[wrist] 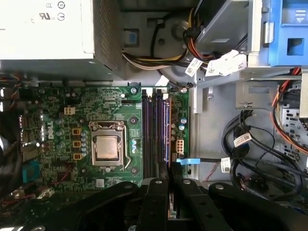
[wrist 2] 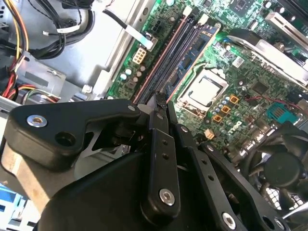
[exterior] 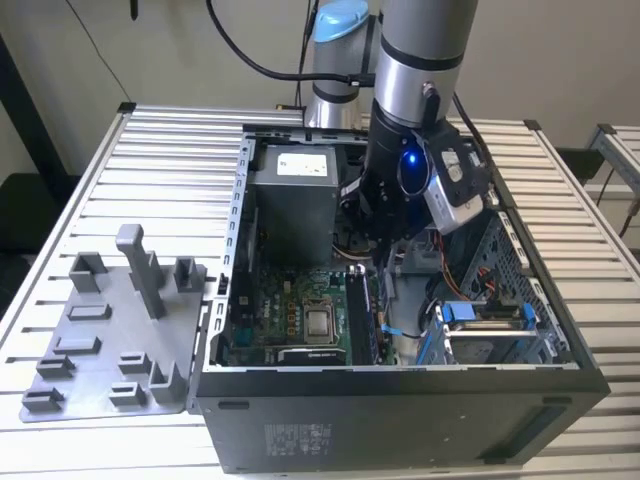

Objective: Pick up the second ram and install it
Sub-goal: 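Insert the second ram into the second slot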

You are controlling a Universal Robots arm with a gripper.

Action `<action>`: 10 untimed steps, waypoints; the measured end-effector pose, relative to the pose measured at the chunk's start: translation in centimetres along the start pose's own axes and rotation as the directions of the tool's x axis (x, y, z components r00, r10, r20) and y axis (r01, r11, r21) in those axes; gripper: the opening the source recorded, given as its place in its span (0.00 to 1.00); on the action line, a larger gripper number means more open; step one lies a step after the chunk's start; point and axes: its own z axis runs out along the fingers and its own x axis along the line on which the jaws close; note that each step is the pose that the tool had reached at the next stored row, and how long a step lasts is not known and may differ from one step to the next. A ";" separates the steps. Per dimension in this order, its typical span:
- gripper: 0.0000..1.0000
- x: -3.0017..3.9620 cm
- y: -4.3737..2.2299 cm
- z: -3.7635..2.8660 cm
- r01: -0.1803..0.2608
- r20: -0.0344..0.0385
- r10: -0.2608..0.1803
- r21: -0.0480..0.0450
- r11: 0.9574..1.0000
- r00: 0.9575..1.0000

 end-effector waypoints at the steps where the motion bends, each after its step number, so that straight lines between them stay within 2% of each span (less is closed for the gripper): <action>1: 0.14 0.03 0.00 0.11 0.000 0.000 0.000 0.000 1.000 1.000; 10: 0.14 0.28 -0.01 0.97 0.000 0.000 0.000 0.000 1.000 1.000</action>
